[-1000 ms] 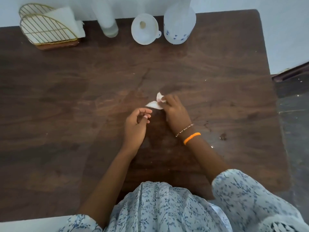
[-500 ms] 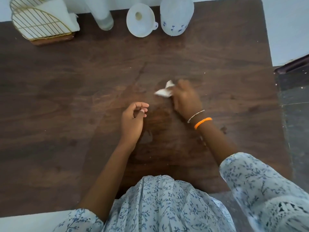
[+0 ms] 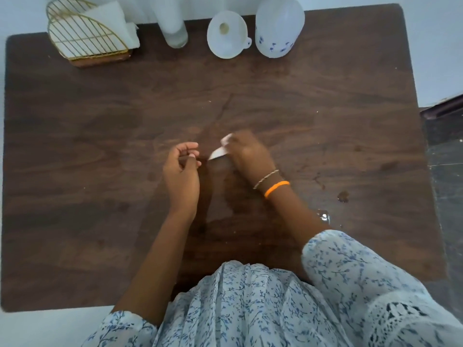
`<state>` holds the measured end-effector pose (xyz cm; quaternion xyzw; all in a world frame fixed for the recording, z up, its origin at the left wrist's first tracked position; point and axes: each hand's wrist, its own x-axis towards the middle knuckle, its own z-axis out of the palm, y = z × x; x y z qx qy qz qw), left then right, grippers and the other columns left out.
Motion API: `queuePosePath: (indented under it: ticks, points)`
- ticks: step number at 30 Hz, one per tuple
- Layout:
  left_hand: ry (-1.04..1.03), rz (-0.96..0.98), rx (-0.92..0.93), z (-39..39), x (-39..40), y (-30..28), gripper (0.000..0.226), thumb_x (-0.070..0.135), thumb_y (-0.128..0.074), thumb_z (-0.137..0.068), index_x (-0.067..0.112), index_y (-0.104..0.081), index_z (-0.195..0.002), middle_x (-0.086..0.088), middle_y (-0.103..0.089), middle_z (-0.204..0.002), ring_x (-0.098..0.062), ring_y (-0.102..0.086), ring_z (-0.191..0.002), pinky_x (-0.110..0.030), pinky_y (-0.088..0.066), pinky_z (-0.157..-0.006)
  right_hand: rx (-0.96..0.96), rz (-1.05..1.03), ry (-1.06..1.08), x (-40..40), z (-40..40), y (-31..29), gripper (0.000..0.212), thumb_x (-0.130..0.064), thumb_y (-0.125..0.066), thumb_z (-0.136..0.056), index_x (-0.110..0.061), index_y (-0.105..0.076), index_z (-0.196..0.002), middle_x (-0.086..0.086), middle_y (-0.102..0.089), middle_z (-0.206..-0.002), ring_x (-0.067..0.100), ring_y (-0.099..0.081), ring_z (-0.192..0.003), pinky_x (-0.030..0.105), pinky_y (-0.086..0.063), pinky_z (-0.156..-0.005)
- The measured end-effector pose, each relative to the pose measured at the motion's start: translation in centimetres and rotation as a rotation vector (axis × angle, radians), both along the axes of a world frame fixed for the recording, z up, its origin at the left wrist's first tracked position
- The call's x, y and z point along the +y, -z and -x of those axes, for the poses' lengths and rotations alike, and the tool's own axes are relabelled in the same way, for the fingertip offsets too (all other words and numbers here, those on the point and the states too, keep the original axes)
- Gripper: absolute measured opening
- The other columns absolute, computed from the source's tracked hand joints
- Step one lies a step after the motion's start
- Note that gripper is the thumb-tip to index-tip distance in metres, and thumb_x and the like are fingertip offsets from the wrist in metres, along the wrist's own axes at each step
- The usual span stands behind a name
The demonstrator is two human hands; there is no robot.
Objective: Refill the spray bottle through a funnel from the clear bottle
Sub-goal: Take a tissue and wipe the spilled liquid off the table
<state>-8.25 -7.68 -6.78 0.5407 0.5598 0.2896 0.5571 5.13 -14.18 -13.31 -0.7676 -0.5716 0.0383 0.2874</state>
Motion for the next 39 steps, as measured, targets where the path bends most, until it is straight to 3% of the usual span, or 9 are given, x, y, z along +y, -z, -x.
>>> queuePosePath:
  ticks: [6, 12, 16, 19, 23, 31, 33, 36, 39]
  points:
    - [0.061, 0.028, -0.011, -0.1, -1.2, -0.1, 0.031, -0.004, -0.045, -0.09, 0.023, -0.06, -0.084, 0.007, -0.058, -0.08, 0.001, -0.054, -0.069, -0.014, -0.046, -0.067, 0.111, 0.055, 0.916, -6.1, -7.7, -1.1, 0.024, -0.005, -0.053, -0.081, -0.002, -0.064, -0.102, 0.021, -0.06, -0.108, 0.032, -0.054, -0.097, 0.034, -0.035, -0.076]
    - [0.12, 0.013, -0.033, -0.4, -2.2, -0.3, 0.028, -0.006, -0.045, -0.089, 0.017, -0.061, -0.089, 0.005, -0.059, -0.082, -0.001, -0.055, -0.073, -0.012, -0.046, -0.066, 0.197, 0.093, 0.274, 0.2, 2.9, -1.9, 0.026, -0.008, -0.044, -0.09, 0.001, -0.063, -0.106, 0.022, -0.061, -0.107, 0.029, -0.058, -0.098, 0.035, -0.045, -0.088]
    - [0.104, -0.018, -0.038, 0.3, -2.3, -0.4, 0.033, -0.007, -0.046, -0.087, 0.022, -0.06, -0.084, 0.005, -0.059, -0.081, 0.004, -0.056, -0.07, -0.01, -0.045, -0.065, -0.068, 0.06, -0.154, -1.9, 4.2, -1.9, 0.03, -0.017, -0.044, -0.076, -0.007, -0.07, -0.086, 0.01, -0.069, -0.089, 0.026, -0.066, -0.079, 0.03, -0.05, -0.059]
    - [0.114, -0.029, -0.037, 1.0, -2.9, -0.4, 0.035, -0.007, -0.044, -0.088, 0.024, -0.06, -0.083, 0.006, -0.059, -0.082, 0.004, -0.055, -0.071, -0.012, -0.047, -0.067, -0.089, 0.066, 0.127, -4.6, -1.2, -1.2, 0.025, -0.021, -0.048, -0.081, -0.009, -0.07, -0.083, 0.014, -0.068, -0.086, 0.031, -0.065, -0.078, 0.034, -0.044, -0.07]
    - [0.135, -0.001, -0.021, 1.7, -4.0, 0.4, 0.035, -0.006, -0.045, -0.089, 0.024, -0.061, -0.083, 0.008, -0.059, -0.08, 0.006, -0.055, -0.069, -0.015, -0.048, -0.07, 0.004, 0.16, 0.739, -8.3, -3.5, -2.0, 0.015, -0.008, -0.052, -0.08, -0.008, -0.066, -0.084, 0.018, -0.06, -0.092, 0.039, -0.058, -0.085, 0.04, -0.05, -0.06]
    - [0.171, 0.004, -0.015, 2.1, -5.5, 0.6, 0.036, -0.006, -0.045, -0.088, 0.026, -0.061, -0.082, 0.007, -0.06, -0.08, 0.005, -0.055, -0.064, -0.01, -0.046, -0.066, -0.017, 0.182, -0.147, -9.9, 4.8, -0.8, 0.027, -0.019, -0.046, -0.085, -0.01, -0.064, -0.104, 0.01, -0.065, -0.11, 0.029, -0.06, -0.099, 0.033, -0.055, -0.068]
    - [0.173, 0.006, -0.008, 2.7, -6.1, 0.8, 0.036, -0.006, -0.045, -0.089, 0.025, -0.061, -0.082, 0.007, -0.06, -0.08, 0.005, -0.055, -0.065, -0.01, -0.046, -0.067, 0.003, 0.138, 0.006, -11.2, 0.9, -0.7, 0.029, -0.017, -0.046, -0.083, -0.008, -0.068, -0.101, 0.015, -0.068, -0.103, 0.032, -0.064, -0.094, 0.032, -0.049, -0.082]
    - [0.168, 0.014, 0.014, 3.6, -7.1, 0.8, 0.036, -0.006, -0.046, -0.089, 0.026, -0.062, -0.081, 0.008, -0.061, -0.081, 0.006, -0.055, -0.067, -0.011, -0.047, -0.068, 0.062, 0.11, 0.505, -11.9, -4.7, -1.6, 0.027, -0.002, -0.046, -0.077, -0.004, -0.07, -0.088, 0.018, -0.067, -0.092, 0.038, -0.061, -0.09, 0.036, -0.046, -0.076]
    - [0.165, 0.014, 0.032, 4.4, -8.3, 0.8, 0.035, -0.005, -0.047, -0.089, 0.026, -0.062, -0.082, 0.009, -0.062, -0.083, 0.0, -0.057, -0.072, -0.012, -0.047, -0.068, 0.116, 0.19, 0.747, -8.9, -3.5, -2.0, 0.034, 0.008, -0.046, -0.081, 0.001, -0.063, -0.11, 0.024, -0.059, -0.11, 0.041, -0.051, -0.108, 0.042, -0.046, -0.086]
